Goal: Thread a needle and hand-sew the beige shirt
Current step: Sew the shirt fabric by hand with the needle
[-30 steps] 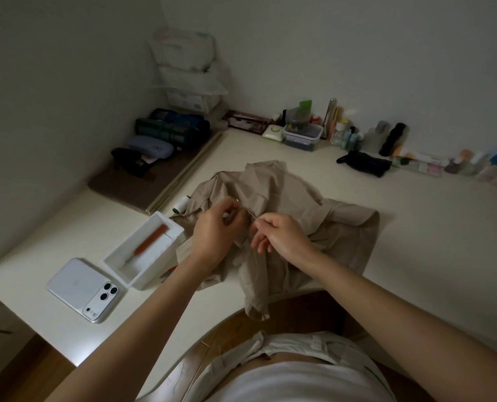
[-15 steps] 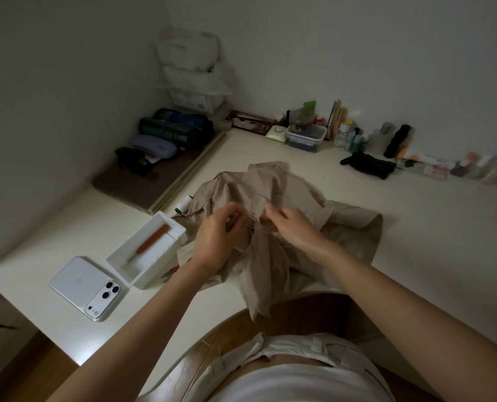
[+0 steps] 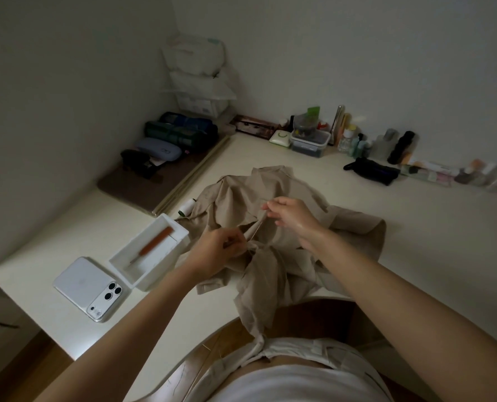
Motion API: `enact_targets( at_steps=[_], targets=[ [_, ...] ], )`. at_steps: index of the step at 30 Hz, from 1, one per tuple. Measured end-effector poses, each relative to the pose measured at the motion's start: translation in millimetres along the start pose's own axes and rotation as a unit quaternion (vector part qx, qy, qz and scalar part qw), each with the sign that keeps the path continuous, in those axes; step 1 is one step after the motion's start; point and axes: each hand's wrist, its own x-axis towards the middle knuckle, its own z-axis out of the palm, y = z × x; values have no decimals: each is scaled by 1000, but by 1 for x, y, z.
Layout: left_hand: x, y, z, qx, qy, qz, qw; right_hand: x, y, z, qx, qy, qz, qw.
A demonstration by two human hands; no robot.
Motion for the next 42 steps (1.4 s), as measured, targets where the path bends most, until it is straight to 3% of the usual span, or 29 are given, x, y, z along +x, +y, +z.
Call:
enact_targets(
  at_steps=[3, 6, 8, 10, 12, 15, 21, 26, 28, 30, 34, 38, 42],
  targets=[
    [-6, -8, -6, 86, -108, -30, 990, 5, -2, -10, 15, -8, 0, 1000],
    [-5, -1, -17, 143, -243, -45, 958, 10, -6, -18, 16, -19, -14, 1000],
    [-3, 7, -24, 42, -265, -78, 960, 13, -13, -21, 13, -33, -29, 999],
    [3, 20, -27, -127, -254, -93, 954, 15, -21, -22, 19, -42, -45, 998],
    [10, 33, -26, -286, -255, -90, 919, 18, -28, -21, 28, -44, -58, 997],
    [17, 43, -27, -416, -259, -52, 870, 22, -35, -22, 43, -51, -63, 996],
    [23, 44, -59, -495, -113, -15, 862, 34, -21, -37, 48, 42, -5, 998],
    [25, 44, -81, -577, -5, -8, 816, 49, 8, -47, 23, 104, 77, 991],
    [28, 41, -83, -569, 20, -21, 822, 49, 15, -45, -22, 115, 81, 990],
    [31, 38, -83, -539, 28, -42, 841, 47, 11, -36, -70, 114, 32, 990],
    [37, 38, -77, -455, 11, -63, 888, 28, -23, -4, -79, 27, -97, 992],
    [43, 39, -77, -462, 45, -77, 882, 9, -39, 17, -31, -111, -68, 991],
    [46, 34, -80, -471, 81, -83, 875, 8, -26, 31, -79, -154, -47, 984]
  ],
)
